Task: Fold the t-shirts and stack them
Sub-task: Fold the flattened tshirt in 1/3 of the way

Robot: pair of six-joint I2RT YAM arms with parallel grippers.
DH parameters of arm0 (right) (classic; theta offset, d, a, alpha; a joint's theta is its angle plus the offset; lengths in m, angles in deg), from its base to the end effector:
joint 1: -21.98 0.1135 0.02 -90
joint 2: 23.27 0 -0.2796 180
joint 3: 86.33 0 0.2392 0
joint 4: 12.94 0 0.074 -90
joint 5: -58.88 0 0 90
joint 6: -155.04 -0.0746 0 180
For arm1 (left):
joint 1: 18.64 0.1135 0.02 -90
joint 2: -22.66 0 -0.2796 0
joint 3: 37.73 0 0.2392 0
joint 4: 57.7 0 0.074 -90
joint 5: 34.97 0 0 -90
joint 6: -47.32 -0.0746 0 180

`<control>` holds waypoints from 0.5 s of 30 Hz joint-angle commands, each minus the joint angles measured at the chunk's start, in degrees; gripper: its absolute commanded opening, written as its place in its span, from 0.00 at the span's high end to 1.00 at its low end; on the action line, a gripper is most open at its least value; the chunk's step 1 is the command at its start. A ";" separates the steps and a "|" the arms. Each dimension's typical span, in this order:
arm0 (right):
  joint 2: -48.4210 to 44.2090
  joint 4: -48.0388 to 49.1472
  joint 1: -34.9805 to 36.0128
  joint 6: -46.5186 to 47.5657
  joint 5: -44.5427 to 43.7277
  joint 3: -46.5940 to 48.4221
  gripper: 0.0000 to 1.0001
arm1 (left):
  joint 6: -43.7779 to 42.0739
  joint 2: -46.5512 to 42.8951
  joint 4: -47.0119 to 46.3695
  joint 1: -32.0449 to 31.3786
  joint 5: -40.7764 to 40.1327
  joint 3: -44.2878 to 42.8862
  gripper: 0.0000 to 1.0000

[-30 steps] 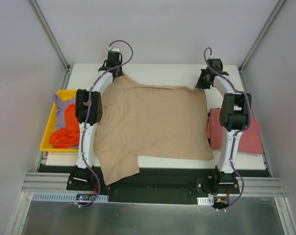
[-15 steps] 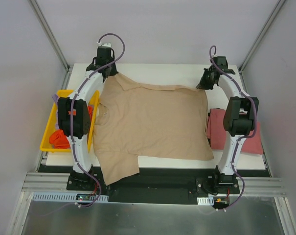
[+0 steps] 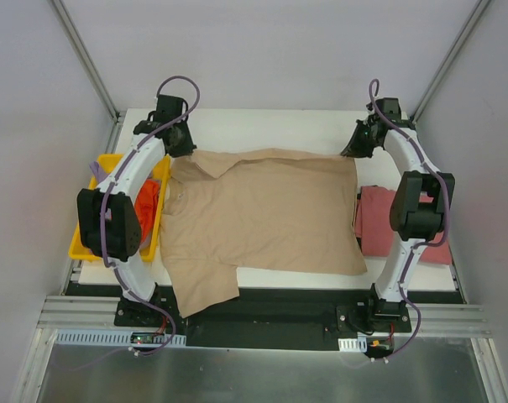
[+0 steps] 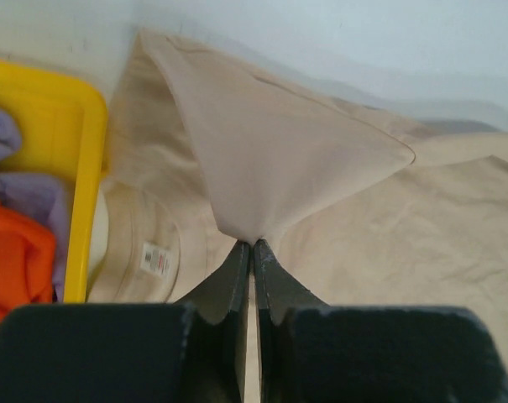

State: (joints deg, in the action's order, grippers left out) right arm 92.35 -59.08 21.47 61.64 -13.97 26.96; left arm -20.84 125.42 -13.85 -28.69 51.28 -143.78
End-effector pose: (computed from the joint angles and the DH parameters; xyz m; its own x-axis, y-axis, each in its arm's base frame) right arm 0.4764 0.0178 0.2471 -0.7584 0.0634 -0.6488 -0.1423 0.9552 0.2597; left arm 0.4275 -0.0708 0.3034 -0.6409 -0.2634 -0.7210 -0.1220 0.9623 -0.2432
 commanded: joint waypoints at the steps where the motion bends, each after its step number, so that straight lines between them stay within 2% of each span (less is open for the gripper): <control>1: -4.69 -3.01 -1.07 2.43 1.48 0.20 0.99 | 5.22 -7.65 6.36 -0.06 1.90 4.42 1.00; 5: -5.22 -3.54 -1.42 2.96 1.92 0.29 0.99 | 8.03 -11.96 10.31 -0.85 0.85 7.67 1.00; 11: -5.66 -4.42 -1.77 2.96 3.24 -0.06 0.99 | 10.40 -16.27 11.54 -2.43 3.66 13.73 1.00; 15: -6.10 -6.26 -1.86 4.71 3.24 -0.32 0.99 | 11.02 -18.03 14.53 -3.67 2.44 14.62 1.00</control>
State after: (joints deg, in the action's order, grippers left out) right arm 90.20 -62.21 20.05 64.02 -12.16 26.82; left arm -11.94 110.47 -3.62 -31.13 53.71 -130.08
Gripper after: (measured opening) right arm 0.037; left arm 0.006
